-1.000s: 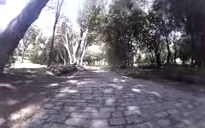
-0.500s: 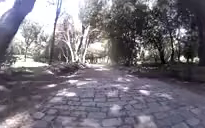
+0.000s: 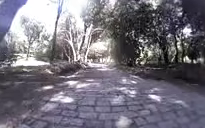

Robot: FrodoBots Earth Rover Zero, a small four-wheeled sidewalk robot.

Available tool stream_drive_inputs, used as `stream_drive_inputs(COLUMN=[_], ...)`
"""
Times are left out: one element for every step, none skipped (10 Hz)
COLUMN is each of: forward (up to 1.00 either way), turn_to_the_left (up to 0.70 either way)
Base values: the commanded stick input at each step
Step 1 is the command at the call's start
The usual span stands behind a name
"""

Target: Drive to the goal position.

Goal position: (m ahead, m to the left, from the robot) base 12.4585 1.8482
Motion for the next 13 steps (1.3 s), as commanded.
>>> stream_drive_inputs(forward=[0.85, 0.85, 0.85, 0.85, 0.85, 0.85, 0.85, 0.85, 0.85, 0.85, 0.85, 0.85, 0.85], turn_to_the_left=[0.0, 0.0, 0.0, 0.0, 0.0, 0.0, -0.15, -0.34, -0.34, -0.34, -0.34, -0.34, -0.34])
